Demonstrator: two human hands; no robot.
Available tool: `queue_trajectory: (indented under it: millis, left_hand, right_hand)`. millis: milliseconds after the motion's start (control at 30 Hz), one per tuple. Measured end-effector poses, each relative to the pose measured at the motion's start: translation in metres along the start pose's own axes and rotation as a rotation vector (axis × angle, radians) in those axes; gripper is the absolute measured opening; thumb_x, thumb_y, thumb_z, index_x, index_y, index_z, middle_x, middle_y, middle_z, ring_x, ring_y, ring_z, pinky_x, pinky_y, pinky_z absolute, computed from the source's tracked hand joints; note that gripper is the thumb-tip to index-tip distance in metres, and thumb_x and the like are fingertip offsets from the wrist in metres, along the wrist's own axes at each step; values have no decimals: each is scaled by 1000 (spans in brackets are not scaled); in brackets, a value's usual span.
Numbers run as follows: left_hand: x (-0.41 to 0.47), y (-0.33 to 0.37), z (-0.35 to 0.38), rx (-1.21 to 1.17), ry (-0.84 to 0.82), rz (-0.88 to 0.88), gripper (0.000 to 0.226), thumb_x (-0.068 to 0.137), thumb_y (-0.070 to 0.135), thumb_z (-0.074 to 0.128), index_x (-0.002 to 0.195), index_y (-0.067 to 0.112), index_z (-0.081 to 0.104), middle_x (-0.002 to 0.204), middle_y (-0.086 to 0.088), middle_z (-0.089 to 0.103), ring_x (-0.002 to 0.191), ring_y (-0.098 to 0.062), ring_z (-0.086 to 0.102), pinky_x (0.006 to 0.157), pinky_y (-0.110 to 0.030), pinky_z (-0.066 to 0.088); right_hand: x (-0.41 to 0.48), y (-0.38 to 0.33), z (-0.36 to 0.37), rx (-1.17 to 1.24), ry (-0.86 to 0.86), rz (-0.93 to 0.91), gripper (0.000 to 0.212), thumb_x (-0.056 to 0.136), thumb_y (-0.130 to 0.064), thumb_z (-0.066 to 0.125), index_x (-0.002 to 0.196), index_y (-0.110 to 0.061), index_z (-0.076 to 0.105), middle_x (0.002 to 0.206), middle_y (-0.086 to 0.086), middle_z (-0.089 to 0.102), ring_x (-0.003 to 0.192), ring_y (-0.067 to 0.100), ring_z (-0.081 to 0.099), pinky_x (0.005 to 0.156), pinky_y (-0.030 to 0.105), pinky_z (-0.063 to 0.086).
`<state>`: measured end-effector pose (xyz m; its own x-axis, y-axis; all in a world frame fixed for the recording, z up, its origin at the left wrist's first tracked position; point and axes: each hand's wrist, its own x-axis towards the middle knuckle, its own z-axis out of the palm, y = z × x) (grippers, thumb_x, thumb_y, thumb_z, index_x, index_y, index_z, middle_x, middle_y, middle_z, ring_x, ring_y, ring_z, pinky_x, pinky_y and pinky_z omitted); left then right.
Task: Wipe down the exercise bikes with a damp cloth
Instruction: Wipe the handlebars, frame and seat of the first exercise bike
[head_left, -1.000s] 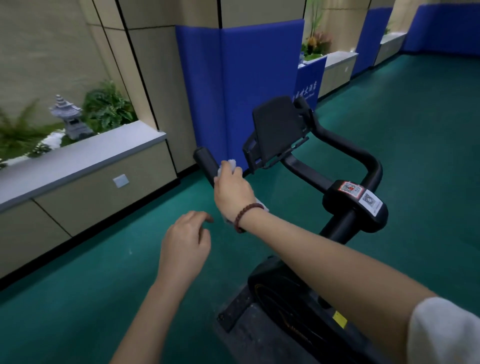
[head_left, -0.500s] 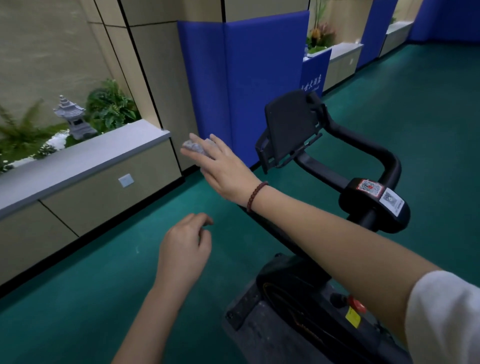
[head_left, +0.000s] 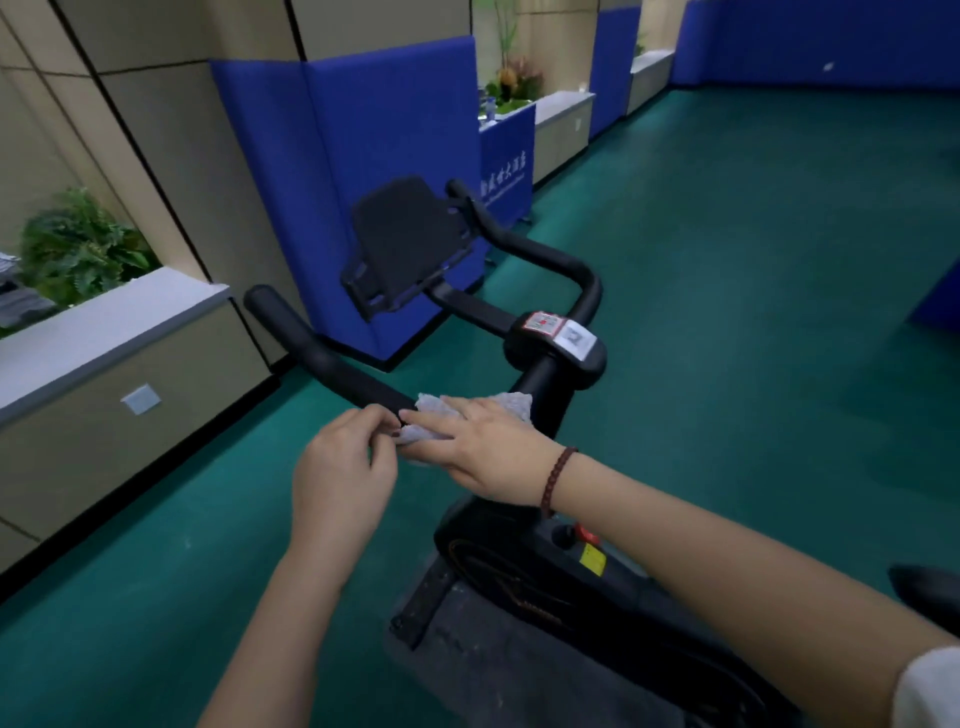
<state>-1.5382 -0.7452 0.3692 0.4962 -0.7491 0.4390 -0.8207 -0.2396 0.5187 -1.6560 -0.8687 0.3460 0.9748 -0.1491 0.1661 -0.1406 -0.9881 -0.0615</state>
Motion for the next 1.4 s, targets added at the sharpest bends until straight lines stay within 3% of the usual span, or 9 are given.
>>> queue_trajectory:
  millis: [100, 200, 333, 633, 867, 1100, 1200, 1267, 1400]
  left_hand:
    - [-21, 32, 18, 19, -75, 70, 26, 74, 18, 40, 83, 14, 64, 83, -3, 67, 78, -28, 62, 67, -40, 51]
    - [-43, 67, 37, -7, -134, 117, 27, 74, 19, 41, 85, 14, 65, 87, -3, 67, 81, -29, 63, 70, -42, 51]
    - [-76, 122, 68, -52, -240, 223, 28, 72, 20, 40, 85, 15, 64, 86, -2, 67, 82, -29, 62, 70, -40, 51]
    - [-160, 253, 138, -164, -452, 425, 21, 82, 14, 46, 94, 16, 64, 94, 1, 66, 88, -24, 60, 75, -37, 49]
    - [-186, 311, 178, -157, -592, 563, 19, 84, 19, 53, 101, 16, 61, 95, 0, 63, 93, -22, 58, 75, -34, 47]
    - [-176, 349, 239, -43, -736, 698, 50, 81, 33, 59, 127, 17, 45, 123, -3, 50, 116, -24, 44, 95, -37, 35]
    - [-163, 363, 267, 20, -816, 731, 65, 81, 40, 59, 137, 19, 34, 133, -3, 42, 124, -23, 38, 100, -38, 32]
    - [-153, 369, 287, 80, -880, 747, 75, 80, 46, 60, 141, 20, 25, 140, -3, 35, 130, -23, 32, 104, -40, 29]
    - [-141, 374, 324, 207, -1033, 752, 94, 74, 54, 64, 146, 21, 12, 149, -5, 24, 137, -23, 23, 109, -43, 25]
  right_hand:
    - [-53, 11, 5, -54, 73, 178, 76, 73, 10, 53, 138, -27, 40, 142, 13, 42, 117, 49, 45, 94, 57, 40]
    - [-117, 23, -5, -33, 25, 509, 74, 83, 9, 38, 144, -31, 25, 140, 13, 34, 111, 36, 45, 79, 38, 39]
    - [-216, 19, -9, -36, 73, 721, 80, 77, 12, 38, 142, -32, 21, 127, 9, 40, 84, 27, 42, 74, 39, 45]
    - [-401, -20, -36, 0, 301, 1053, 26, 86, -9, 47, 111, -10, 42, 114, 8, 52, 83, 34, 57, 63, 43, 48]
    - [-506, -26, -31, 59, 552, 1467, 38, 87, -18, 52, 124, -15, 44, 128, 8, 49, 101, 33, 56, 75, 38, 48]
    - [-560, 6, -21, 176, 883, 1737, 47, 93, -16, 48, 136, -6, 35, 138, 11, 37, 123, 23, 42, 97, 20, 27]
    - [-564, 28, -14, 148, 950, 1744, 49, 94, -18, 46, 139, -4, 31, 141, 13, 34, 129, 23, 37, 106, 24, 25]
    - [-563, 44, 1, 183, 866, 1752, 54, 96, -22, 42, 143, -5, 23, 149, 13, 25, 138, 26, 25, 113, 32, 20]
    - [-556, 61, 52, 303, 340, 1840, 65, 97, -41, 30, 148, -16, -3, 157, 4, -4, 144, 25, -2, 116, 42, 14]
